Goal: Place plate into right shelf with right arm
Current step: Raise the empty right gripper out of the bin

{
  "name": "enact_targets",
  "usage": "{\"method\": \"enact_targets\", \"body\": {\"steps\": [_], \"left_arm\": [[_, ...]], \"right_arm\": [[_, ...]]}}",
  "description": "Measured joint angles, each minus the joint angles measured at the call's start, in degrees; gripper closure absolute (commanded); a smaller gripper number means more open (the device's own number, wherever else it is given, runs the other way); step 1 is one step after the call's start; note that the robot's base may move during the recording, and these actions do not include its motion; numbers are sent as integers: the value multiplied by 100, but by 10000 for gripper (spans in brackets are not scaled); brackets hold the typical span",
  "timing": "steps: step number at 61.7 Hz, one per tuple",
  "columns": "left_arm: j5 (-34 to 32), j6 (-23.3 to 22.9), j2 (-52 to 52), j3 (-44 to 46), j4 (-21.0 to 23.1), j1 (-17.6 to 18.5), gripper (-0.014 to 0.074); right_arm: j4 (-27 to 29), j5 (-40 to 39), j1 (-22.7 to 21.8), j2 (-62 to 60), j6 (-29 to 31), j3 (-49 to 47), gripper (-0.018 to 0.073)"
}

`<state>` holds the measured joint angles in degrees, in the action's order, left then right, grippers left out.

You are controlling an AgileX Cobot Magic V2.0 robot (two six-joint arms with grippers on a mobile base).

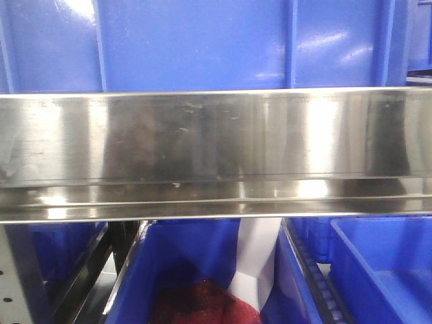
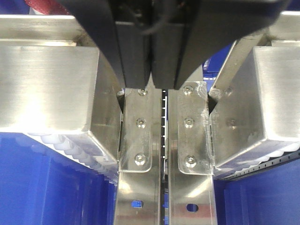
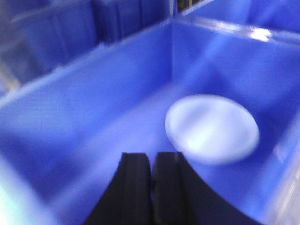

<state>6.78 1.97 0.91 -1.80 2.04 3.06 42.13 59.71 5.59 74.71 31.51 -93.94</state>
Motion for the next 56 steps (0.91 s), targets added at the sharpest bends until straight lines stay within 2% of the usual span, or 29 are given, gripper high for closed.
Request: {"method": "enact_targets", "body": {"steps": [7,24,56], "left_arm": [[0,0,0,0,0,0,643],[0,0,0,0,0,0,643],[0,0,0,0,0,0,643]], "right_arm": [[-209,253,-86,-372,-89,85,490],[-489,112,-86,-1293,-199,462,490],[-523,62,-86,-1368,-214,469,490]]}}
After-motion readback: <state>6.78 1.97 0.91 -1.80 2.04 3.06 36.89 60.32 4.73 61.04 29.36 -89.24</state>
